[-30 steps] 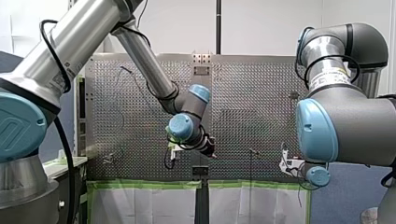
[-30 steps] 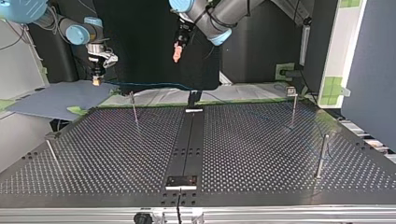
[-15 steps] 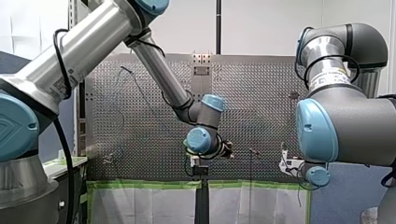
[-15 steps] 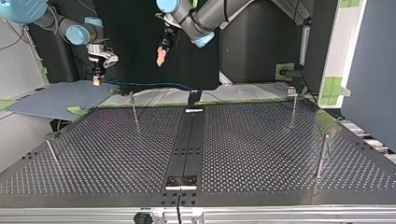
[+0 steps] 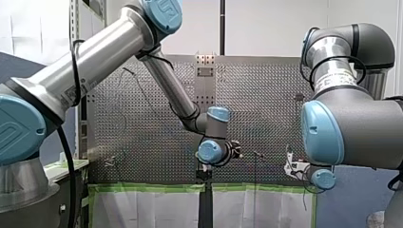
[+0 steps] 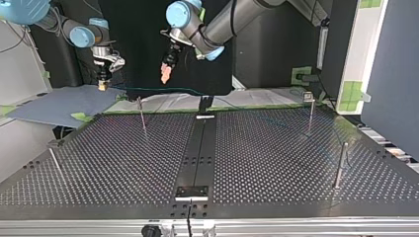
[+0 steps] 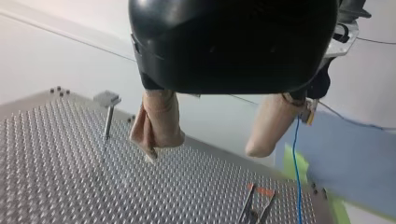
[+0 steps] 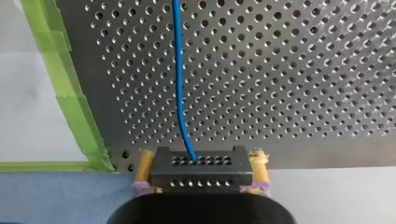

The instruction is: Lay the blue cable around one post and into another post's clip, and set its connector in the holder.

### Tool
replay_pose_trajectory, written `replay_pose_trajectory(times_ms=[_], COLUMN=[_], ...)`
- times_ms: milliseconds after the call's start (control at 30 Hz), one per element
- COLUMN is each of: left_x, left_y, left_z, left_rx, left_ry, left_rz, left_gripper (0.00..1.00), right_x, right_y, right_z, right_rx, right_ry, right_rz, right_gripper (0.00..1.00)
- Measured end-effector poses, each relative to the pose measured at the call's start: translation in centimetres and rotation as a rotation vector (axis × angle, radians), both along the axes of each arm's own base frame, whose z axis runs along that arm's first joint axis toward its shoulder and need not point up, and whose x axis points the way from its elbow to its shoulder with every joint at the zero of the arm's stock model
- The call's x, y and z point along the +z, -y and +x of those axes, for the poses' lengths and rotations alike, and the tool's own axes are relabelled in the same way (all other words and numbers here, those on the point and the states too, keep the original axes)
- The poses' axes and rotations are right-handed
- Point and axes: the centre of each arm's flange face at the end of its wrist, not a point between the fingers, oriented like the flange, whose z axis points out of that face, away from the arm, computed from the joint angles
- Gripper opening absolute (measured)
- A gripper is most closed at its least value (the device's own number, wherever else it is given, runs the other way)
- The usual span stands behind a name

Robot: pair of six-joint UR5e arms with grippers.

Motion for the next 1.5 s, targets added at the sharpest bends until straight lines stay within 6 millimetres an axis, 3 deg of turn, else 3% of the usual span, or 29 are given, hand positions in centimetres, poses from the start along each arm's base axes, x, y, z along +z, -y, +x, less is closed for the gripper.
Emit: replay_pose_trajectory(times_ms=[200, 567, 967, 1133, 1333, 1500], left_x=[-1.6, -5.3, -5.0, -5.8, -8.6, -10.5], left_y=[2.2, 3.5, 3.1, 3.0, 3.6, 4.1], left_z=[0.1, 2.7, 5.8, 5.2, 3.4, 3.4], left_rx=[-0.022, 0.017, 0.085, 0.060, 0.004, 0.011], left_ry=[0.005, -0.029, 0.030, 0.029, 0.027, 0.035], left_rz=[-0.039, -0.021, 0.070, 0.142, 0.195, 0.167], left_gripper=[1.00, 1.00, 1.00, 1.00, 1.00, 1.00], right_x=[0.0, 0.0, 0.0, 0.1, 0.0, -0.1], right_y=[0.0, 0.0, -0.1, -0.1, -0.2, -0.4], right_z=[-0.1, -0.1, 0.2, 0.3, 0.3, 0.3], right_rx=[-0.002, -0.002, 0.006, 0.007, 0.009, 0.012], right_ry=[0.000, 0.000, -0.003, -0.018, -0.031, -0.033], right_rz=[-0.001, -0.002, 0.002, 0.001, 0.005, 0.019], right_gripper=[0.00, 0.00, 0.00, 0.00, 0.00, 0.00])
